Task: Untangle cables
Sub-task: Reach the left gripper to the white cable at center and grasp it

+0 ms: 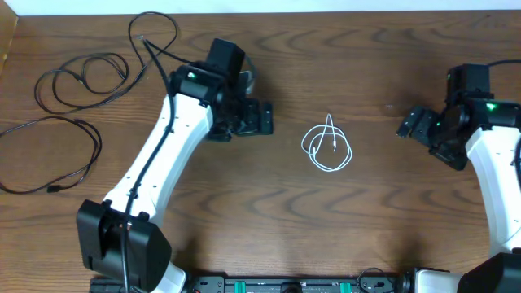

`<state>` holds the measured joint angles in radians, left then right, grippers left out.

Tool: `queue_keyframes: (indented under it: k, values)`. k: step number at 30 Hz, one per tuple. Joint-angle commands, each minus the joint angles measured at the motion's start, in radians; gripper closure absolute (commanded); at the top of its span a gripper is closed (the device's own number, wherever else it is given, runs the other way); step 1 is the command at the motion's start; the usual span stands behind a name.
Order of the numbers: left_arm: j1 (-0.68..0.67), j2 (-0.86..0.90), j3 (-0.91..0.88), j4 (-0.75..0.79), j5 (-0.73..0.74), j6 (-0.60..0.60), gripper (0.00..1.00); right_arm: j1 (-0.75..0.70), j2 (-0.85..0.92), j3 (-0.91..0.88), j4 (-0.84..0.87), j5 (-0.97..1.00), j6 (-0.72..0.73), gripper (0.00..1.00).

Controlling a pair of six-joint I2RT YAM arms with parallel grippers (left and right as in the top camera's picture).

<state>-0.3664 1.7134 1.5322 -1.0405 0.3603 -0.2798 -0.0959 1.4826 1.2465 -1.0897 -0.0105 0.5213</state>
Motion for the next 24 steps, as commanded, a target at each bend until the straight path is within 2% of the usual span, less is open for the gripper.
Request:
queue_keyframes:
  k: [1, 8, 13, 22, 24]
  values:
    - [-0.074, 0.022, -0.042, 0.06, 0.098, 0.027, 0.02, -0.016, -0.014, 0.003, -0.003, 0.008, -0.014, 0.01]
    - [-0.19, 0.087, -0.046, 0.152, 0.073, 0.019, 0.02, -0.016, -0.014, 0.003, -0.006, 0.003, -0.014, 0.01]
    - [-0.27, 0.148, -0.046, 0.238, 0.073, 0.135, 0.02, -0.016, -0.014, 0.003, -0.006, 0.004, -0.014, 0.01]
    - [-0.339, 0.282, -0.046, 0.385, 0.072, 0.157, 0.0, -0.016, -0.014, 0.003, -0.006, 0.004, -0.014, 0.01]
    - [-0.34, 0.306, -0.046, 0.409, 0.073, 0.156, 0.09, -0.016, -0.014, 0.003, -0.006, 0.004, -0.014, 0.01]
